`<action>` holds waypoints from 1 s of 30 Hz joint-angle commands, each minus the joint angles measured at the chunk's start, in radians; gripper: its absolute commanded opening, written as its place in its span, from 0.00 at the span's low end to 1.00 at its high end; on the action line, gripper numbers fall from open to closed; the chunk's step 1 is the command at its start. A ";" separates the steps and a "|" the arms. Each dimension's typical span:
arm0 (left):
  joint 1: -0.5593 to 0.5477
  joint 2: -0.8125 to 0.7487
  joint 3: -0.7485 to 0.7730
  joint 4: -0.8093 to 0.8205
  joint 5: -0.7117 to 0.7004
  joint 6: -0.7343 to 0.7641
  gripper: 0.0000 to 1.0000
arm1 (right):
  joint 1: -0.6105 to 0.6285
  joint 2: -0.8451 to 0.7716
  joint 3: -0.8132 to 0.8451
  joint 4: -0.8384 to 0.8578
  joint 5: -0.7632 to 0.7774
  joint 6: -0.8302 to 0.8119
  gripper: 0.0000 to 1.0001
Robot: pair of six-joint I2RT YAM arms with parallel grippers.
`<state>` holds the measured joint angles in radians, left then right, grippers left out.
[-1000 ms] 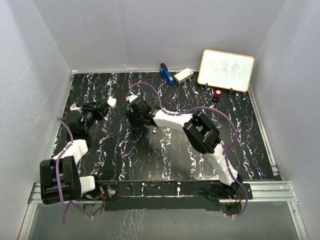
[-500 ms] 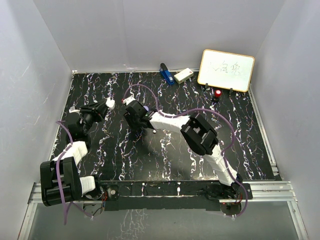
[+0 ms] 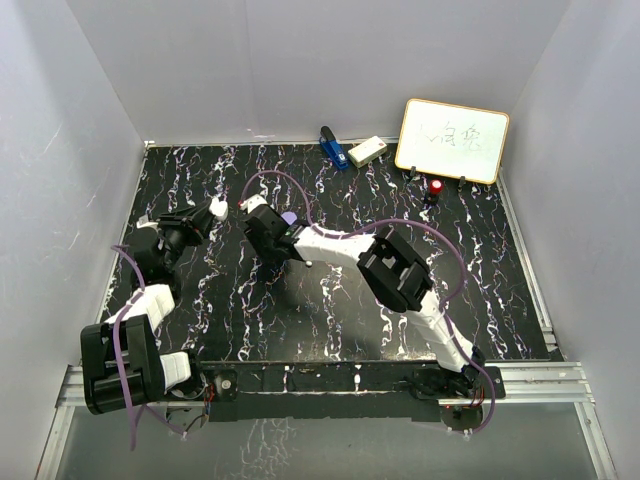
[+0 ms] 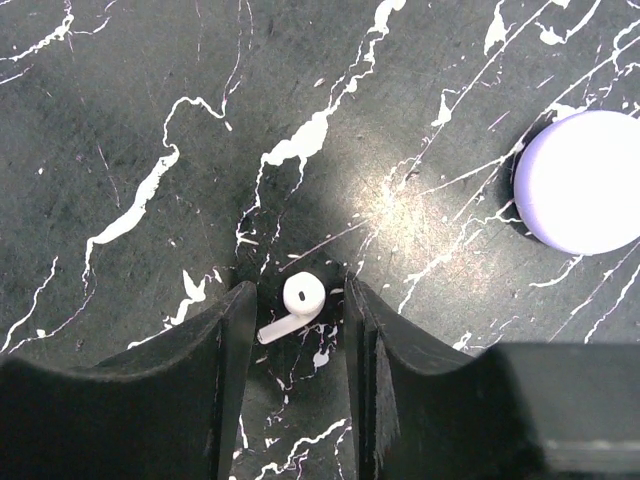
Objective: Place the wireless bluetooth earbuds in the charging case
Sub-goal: Pick up the earbud from the center of the board.
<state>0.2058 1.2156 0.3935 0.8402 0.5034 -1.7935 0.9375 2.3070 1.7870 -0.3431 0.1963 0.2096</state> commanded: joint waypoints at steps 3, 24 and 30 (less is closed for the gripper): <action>0.014 -0.031 -0.003 0.029 0.032 -0.018 0.00 | 0.010 0.043 0.038 -0.039 0.035 -0.016 0.36; 0.026 -0.018 -0.002 0.029 0.041 -0.008 0.00 | 0.012 0.054 0.061 -0.082 0.081 -0.022 0.06; 0.026 -0.004 0.004 0.026 0.051 0.003 0.00 | 0.004 -0.002 0.011 -0.009 0.069 -0.030 0.02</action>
<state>0.2234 1.2160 0.3927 0.8528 0.5152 -1.7958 0.9489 2.3302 1.8286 -0.3683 0.2470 0.1982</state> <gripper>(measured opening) 0.242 0.172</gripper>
